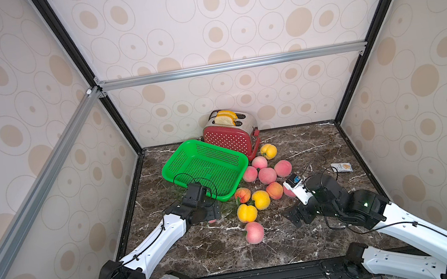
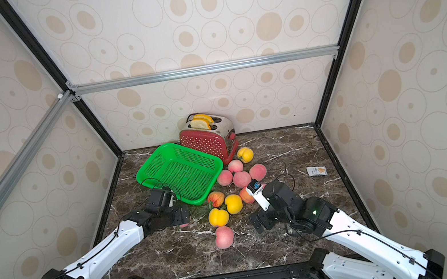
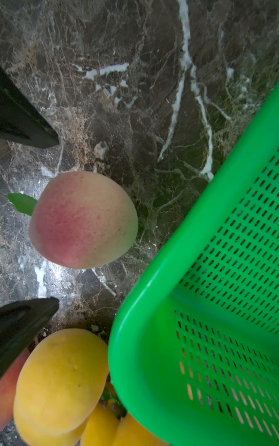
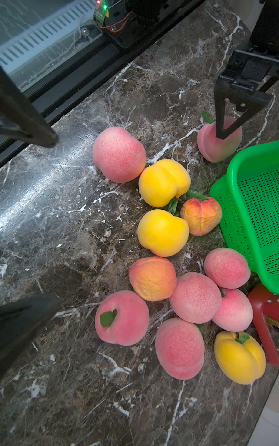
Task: Put the peaches into the basket
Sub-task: Pick up the peach from the center of the board.
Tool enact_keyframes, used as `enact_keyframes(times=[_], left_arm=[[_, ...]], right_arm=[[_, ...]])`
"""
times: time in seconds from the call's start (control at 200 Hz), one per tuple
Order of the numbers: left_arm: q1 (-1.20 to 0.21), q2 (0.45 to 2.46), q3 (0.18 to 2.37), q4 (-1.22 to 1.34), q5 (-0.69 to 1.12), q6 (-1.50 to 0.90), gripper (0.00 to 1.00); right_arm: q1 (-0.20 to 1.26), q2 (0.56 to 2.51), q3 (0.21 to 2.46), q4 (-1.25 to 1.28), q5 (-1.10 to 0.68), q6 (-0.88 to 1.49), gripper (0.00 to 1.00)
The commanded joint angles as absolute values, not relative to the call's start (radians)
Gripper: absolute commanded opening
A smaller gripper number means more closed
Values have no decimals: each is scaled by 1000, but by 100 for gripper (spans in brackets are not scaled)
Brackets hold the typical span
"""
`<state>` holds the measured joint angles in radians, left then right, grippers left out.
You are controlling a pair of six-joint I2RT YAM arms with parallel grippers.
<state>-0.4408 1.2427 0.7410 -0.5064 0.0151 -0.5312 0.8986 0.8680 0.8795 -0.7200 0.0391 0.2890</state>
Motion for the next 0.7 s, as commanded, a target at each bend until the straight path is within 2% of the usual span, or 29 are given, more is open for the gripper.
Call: enact_keyframes(times=[0.0, 0.325, 0.521, 0.626, 0.696], left_arm=[[-449, 1282, 764, -497, -5, -512, 99], [-450, 1349, 761, -441, 3, -514, 96], [-450, 1374, 752, -415, 22, -520, 83], [-450, 1368, 746, -407, 33, -525, 68], [-450, 1359, 742, -408, 38, -525, 62]], right_arm=[[908, 840, 882, -741, 57, 263, 100], [907, 773, 919, -779, 88, 217, 100], [907, 770, 911, -806, 103, 210, 100], [908, 762, 895, -795, 107, 210, 100], [907, 767, 893, -793, 106, 206, 100]])
